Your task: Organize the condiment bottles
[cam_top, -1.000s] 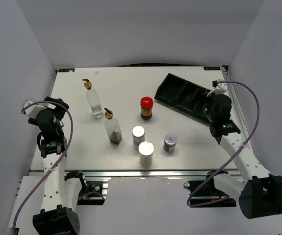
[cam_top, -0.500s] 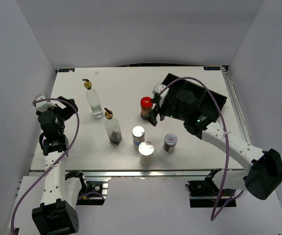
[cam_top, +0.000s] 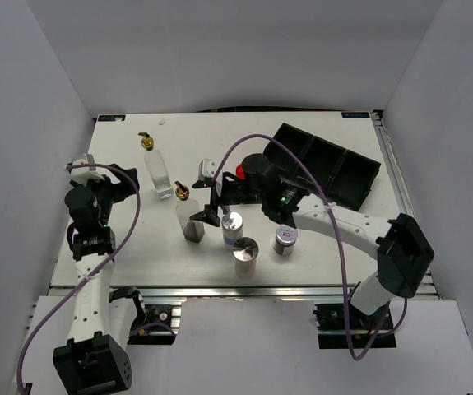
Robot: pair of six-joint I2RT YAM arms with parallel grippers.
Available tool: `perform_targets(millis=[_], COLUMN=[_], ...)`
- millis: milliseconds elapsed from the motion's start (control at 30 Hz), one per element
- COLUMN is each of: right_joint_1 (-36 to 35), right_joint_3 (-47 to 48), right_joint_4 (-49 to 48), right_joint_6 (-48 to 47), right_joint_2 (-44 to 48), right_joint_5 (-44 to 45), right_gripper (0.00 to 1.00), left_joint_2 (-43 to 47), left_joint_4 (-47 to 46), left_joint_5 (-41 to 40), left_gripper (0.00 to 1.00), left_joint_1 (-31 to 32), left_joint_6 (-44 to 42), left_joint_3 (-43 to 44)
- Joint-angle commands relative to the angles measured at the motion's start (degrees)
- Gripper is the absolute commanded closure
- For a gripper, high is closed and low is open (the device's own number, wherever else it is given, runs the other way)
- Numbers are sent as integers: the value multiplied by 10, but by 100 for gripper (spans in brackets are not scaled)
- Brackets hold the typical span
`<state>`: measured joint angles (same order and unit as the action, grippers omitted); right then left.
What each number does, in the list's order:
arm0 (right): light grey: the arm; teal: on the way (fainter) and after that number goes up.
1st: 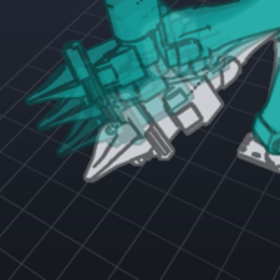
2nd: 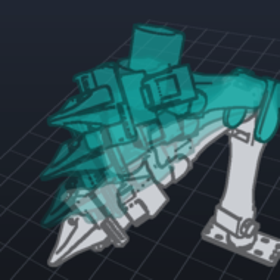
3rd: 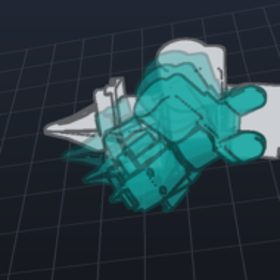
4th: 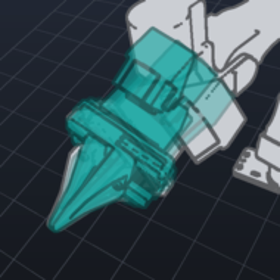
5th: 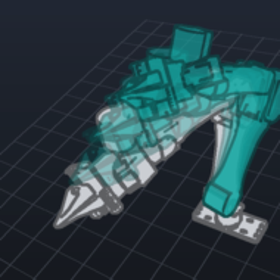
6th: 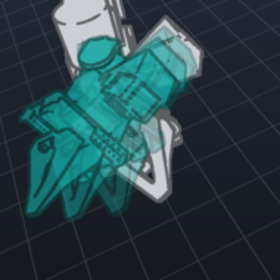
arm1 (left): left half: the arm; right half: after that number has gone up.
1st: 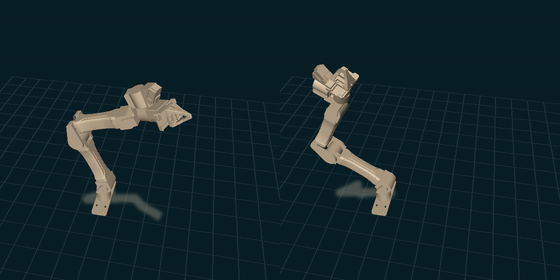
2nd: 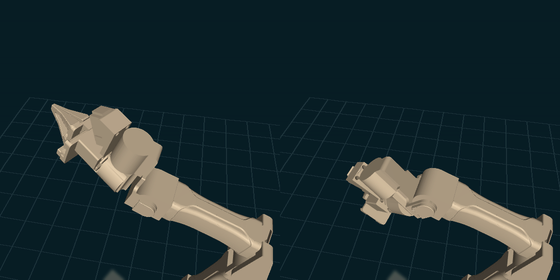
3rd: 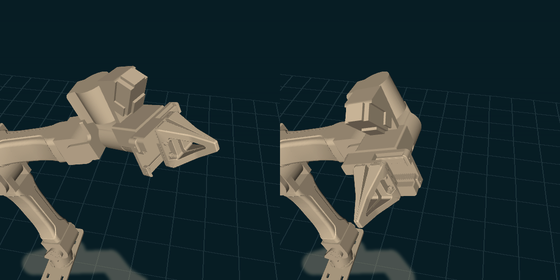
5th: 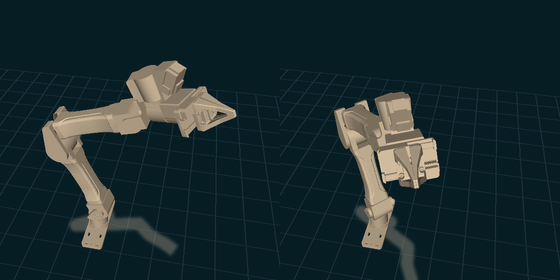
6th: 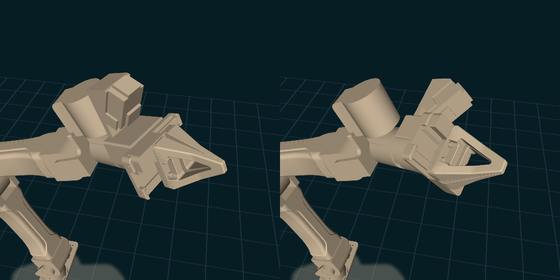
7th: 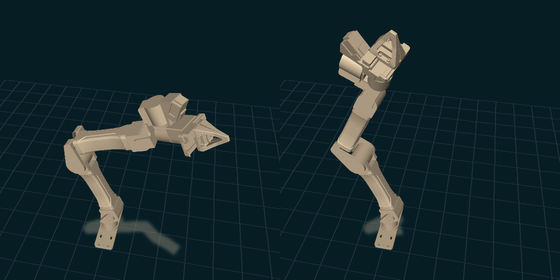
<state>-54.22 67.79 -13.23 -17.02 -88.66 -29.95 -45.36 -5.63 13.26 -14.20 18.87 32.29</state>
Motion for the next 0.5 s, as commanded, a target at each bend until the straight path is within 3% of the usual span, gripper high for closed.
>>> perform_targets(millis=[0, 300, 467], right_joint_1=[-4, -11, -16], right_joint_3=[49, 122, 115], right_joint_4=[-75, -95, -114], right_joint_6=[32, 104, 119], right_joint_2=[-28, -113, -127], right_joint_5=[2, 46, 56], right_gripper=[11, 11, 17], left_joint_2=[2, 5, 8], left_joint_4=[-13, -10, -11], left_joint_5=[16, 0, -11], left_gripper=[2, 2, 2], left_joint_1=[-3, -2, 0], left_joint_6=[-5, -3, 1], left_joint_3=[-3, -6, -10])
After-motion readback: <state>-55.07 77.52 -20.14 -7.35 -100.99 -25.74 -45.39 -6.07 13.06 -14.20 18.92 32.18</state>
